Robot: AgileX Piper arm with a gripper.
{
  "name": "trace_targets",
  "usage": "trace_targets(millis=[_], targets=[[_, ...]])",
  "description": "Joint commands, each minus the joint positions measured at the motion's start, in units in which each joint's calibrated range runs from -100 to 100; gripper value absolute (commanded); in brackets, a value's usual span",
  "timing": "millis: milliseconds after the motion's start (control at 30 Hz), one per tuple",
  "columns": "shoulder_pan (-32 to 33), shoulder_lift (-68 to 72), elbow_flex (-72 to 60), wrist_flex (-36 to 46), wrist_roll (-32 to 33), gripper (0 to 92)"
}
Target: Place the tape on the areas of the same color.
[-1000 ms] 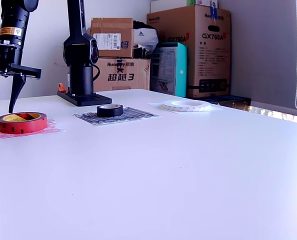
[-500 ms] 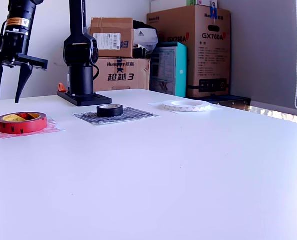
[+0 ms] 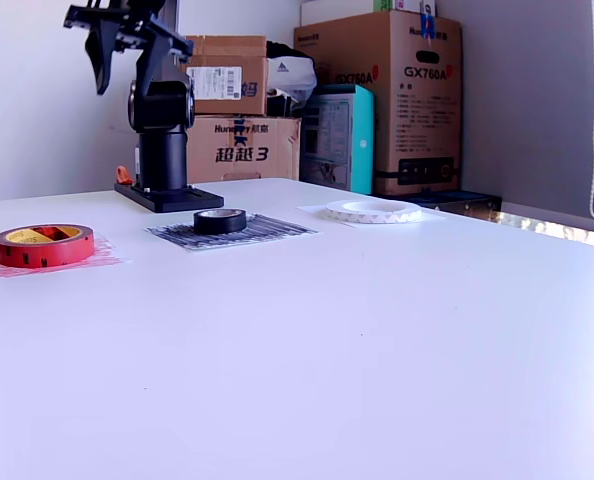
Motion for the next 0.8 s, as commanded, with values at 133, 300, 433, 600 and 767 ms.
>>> trace_targets(millis=[133, 300, 433, 600, 767], targets=[[15.7, -36.5, 1.7, -0.3, 4.2, 41.9], [23.7, -43.6, 1.8, -1.0, 3.9, 22.5], [28.5, -46.4, 1.5, -1.1, 3.8, 12.0], [32.1, -48.8, 1.9, -1.2, 0.9, 0.2], [33.5, -53.3, 4.3, -1.3, -4.3, 0.0]])
